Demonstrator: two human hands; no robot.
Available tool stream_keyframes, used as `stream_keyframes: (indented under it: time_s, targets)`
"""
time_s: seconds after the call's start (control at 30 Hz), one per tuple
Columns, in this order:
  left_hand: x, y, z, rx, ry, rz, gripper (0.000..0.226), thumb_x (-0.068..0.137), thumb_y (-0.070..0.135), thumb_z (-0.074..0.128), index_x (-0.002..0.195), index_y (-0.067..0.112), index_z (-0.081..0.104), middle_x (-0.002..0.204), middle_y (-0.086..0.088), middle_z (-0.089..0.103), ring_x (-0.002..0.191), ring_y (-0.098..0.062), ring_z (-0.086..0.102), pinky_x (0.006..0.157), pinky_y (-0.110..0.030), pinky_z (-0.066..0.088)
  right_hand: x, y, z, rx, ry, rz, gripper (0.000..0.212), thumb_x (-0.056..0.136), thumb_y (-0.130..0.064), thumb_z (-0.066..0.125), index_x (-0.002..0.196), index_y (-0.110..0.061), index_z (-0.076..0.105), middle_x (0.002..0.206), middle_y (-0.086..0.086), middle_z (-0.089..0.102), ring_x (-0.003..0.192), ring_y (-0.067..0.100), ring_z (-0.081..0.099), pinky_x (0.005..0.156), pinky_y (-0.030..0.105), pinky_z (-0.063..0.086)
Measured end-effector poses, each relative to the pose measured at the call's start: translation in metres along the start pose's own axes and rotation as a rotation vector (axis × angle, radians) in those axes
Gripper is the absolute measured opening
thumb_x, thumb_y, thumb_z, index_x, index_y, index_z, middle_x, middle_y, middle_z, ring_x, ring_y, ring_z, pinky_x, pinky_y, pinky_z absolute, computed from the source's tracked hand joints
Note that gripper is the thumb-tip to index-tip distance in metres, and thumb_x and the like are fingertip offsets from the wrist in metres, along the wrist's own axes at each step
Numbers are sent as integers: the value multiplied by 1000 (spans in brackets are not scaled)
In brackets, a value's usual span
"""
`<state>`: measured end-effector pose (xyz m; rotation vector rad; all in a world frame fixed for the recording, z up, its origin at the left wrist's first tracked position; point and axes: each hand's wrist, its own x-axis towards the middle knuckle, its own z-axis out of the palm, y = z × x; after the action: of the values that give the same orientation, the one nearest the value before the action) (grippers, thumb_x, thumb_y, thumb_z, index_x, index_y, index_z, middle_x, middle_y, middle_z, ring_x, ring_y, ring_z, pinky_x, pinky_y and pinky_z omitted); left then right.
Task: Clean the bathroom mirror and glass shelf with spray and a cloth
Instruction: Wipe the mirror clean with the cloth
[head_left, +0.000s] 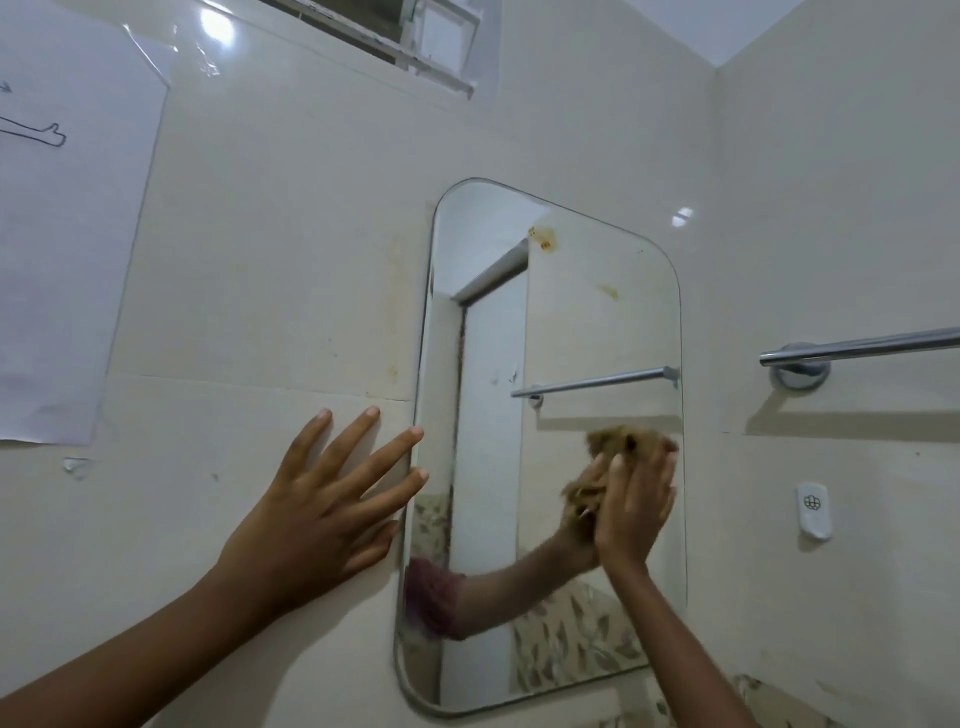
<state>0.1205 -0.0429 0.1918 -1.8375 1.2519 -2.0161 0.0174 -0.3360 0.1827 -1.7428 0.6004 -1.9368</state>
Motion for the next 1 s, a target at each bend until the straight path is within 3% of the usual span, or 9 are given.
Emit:
stream_keyframes:
  time_s: [0.13, 0.3, 0.37, 0.43, 0.57, 0.7, 1.0]
  targets:
    - [0, -1, 1, -13, -14, -1, 50, 86, 47, 38, 131, 26, 48, 149, -9, 34, 135, -38, 31, 105, -61, 26, 82, -25, -3, 24, 112, 143, 59, 92, -44, 25, 142, -15, 36, 154, 7, 30, 144, 23, 22, 117, 44, 14]
    - [0, 0, 1, -15, -20, -6, 51, 87, 49, 35, 130, 26, 48, 149, -9, 36, 135, -38, 29, 106, -61, 24, 160, -81, 5, 46, 21, 103, 47, 99, -36, 25, 146, -26, 27, 159, -1, 14, 147, 21, 6, 119, 44, 1]
    - [-1, 0, 1, -16, -25, -12, 51, 86, 48, 36, 131, 26, 47, 149, -9, 36, 135, -38, 29, 107, -61, 24, 172, -115, 12, 43, 20, 47, 47, 99, -36, 24, 144, -26, 30, 158, 0, 18, 146, 21, 7, 118, 47, 3]
    - [-1, 0, 2, -12, -34, -11, 52, 87, 49, 36, 134, 26, 43, 150, -9, 33, 137, -39, 27, 107, -61, 23, 177, -147, 19, 42, 28, -38, 45, 98, -35, 26, 141, -27, 34, 155, 1, 24, 145, 22, 11, 117, 50, 8]
    - [-2, 0, 3, -9, -34, -12, 53, 87, 48, 36, 136, 27, 40, 151, -9, 32, 137, -38, 25, 107, -61, 23, 160, -202, 42, 11, -83, -220, 47, 100, -37, 25, 146, -31, 24, 159, -2, 13, 147, 20, 0, 118, 47, -1]
    - [-2, 0, 3, -5, -44, -10, 52, 89, 49, 31, 135, 27, 41, 151, -9, 31, 138, -38, 24, 109, -60, 21, 111, -240, 61, -29, -112, -500, 48, 99, -36, 30, 146, -31, 24, 159, -3, 14, 147, 21, 2, 118, 45, 1]
    - [0, -2, 1, 11, -59, -3, 54, 87, 49, 32, 135, 26, 43, 152, -11, 30, 136, -41, 28, 108, -61, 21, 28, -168, 48, -45, -322, -1015, 51, 93, -30, 31, 144, -20, 35, 156, 8, 23, 147, 27, 9, 118, 50, 7]
